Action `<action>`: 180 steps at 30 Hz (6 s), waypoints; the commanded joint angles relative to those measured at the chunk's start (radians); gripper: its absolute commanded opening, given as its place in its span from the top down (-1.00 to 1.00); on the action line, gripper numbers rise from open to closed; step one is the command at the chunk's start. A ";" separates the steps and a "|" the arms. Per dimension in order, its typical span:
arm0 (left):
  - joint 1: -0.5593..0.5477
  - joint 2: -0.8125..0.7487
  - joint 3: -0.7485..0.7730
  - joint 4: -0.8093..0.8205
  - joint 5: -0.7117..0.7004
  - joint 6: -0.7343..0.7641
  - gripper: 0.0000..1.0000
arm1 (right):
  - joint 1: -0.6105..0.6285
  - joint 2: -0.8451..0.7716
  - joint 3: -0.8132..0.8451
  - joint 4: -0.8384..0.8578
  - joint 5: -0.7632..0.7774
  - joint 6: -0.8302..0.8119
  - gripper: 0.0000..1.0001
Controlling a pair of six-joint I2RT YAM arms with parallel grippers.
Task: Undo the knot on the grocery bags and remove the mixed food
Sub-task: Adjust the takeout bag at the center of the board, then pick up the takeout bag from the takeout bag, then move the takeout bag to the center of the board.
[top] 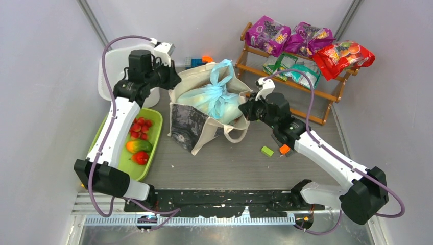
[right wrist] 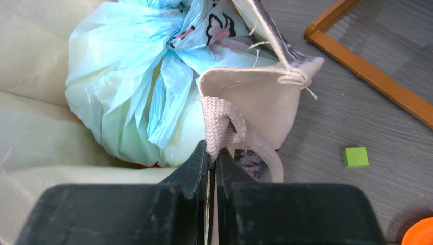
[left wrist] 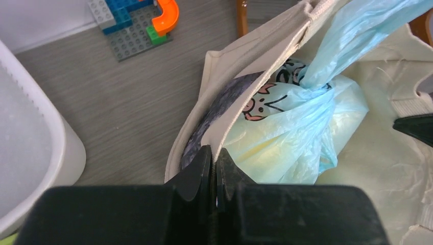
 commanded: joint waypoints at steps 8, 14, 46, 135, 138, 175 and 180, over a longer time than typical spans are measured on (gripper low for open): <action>-0.036 -0.270 -0.239 0.385 0.199 0.037 1.00 | 0.022 0.016 -0.005 0.253 0.052 0.065 0.90; -0.068 -0.512 -0.490 0.389 0.138 0.011 1.00 | 0.023 -0.054 -0.087 0.188 0.134 0.040 0.02; -0.191 -0.623 -0.625 0.379 -0.014 -0.004 1.00 | 0.165 0.066 0.221 0.011 -0.002 0.101 -0.91; -0.158 -0.566 -0.502 0.211 -0.472 0.073 -0.61 | 0.202 -0.287 0.510 -0.122 0.539 -0.506 0.90; -0.189 -0.598 -0.435 0.198 -0.382 0.122 -0.82 | 0.201 -0.334 0.386 -0.116 0.565 -0.487 0.90; -0.596 -0.132 -0.189 -0.102 -0.399 0.287 1.00 | 0.201 -0.593 -0.069 -0.266 0.621 -0.254 0.90; -0.570 -0.123 -0.192 0.004 -0.538 0.251 1.00 | 0.201 -0.594 -0.094 -0.252 0.596 -0.230 0.90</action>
